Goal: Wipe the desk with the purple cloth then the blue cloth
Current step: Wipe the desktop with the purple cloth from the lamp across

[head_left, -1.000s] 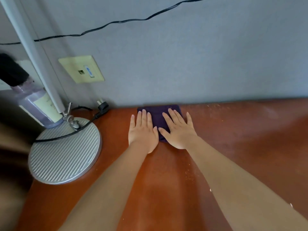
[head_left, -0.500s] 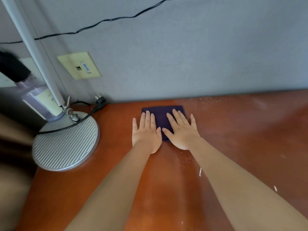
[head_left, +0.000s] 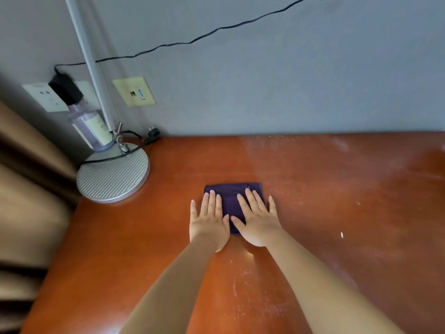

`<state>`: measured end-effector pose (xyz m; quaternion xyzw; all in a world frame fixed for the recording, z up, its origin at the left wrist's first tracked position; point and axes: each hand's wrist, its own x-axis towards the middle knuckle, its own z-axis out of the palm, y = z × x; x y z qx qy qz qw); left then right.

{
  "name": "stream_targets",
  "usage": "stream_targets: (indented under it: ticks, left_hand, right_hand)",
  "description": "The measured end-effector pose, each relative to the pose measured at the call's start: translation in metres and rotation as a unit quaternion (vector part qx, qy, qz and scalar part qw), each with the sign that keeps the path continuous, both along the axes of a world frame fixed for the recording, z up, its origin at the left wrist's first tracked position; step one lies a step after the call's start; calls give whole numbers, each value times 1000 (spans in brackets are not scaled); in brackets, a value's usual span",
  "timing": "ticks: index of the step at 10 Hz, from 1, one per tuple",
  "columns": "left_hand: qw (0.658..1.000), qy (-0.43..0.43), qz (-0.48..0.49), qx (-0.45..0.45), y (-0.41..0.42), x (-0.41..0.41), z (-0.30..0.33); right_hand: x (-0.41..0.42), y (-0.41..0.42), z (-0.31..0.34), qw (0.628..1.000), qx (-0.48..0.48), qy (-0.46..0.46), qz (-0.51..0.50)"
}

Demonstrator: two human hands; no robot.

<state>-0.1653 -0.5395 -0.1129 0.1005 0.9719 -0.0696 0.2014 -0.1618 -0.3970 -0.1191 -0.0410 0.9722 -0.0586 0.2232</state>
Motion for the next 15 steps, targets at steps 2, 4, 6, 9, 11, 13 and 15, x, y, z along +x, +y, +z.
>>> stream_targets:
  ticks: [2, 4, 6, 9, 11, 13, 15]
  left_hand:
    - [1000, 12, -17, 4, -1, -25, 1]
    - [999, 20, -30, 13, 1, -76, -2]
    - [998, 36, -46, 26, 5, -118, -7]
    - [996, 55, -51, 37, 19, -158, -10]
    - [996, 65, -30, 50, 32, -190, -11]
    - [996, 64, -22, 50, 39, -209, -13]
    - [997, 47, -13, 53, 40, -185, -9]
  right_hand:
    - [-24, 2, 3, 1000, 12, 1, 6]
    - [-72, 5, 5, 1000, 25, -3, -8]
    - [-106, 8, 4, 999, 25, 11, -29]
    - [-143, 21, -3, 998, 10, 39, -47]
    - [-179, 33, -5, 997, 7, 61, -41]
    - [-197, 41, -6, 997, 3, 65, -36]
    - [-171, 38, -3, 998, -11, 45, -48]
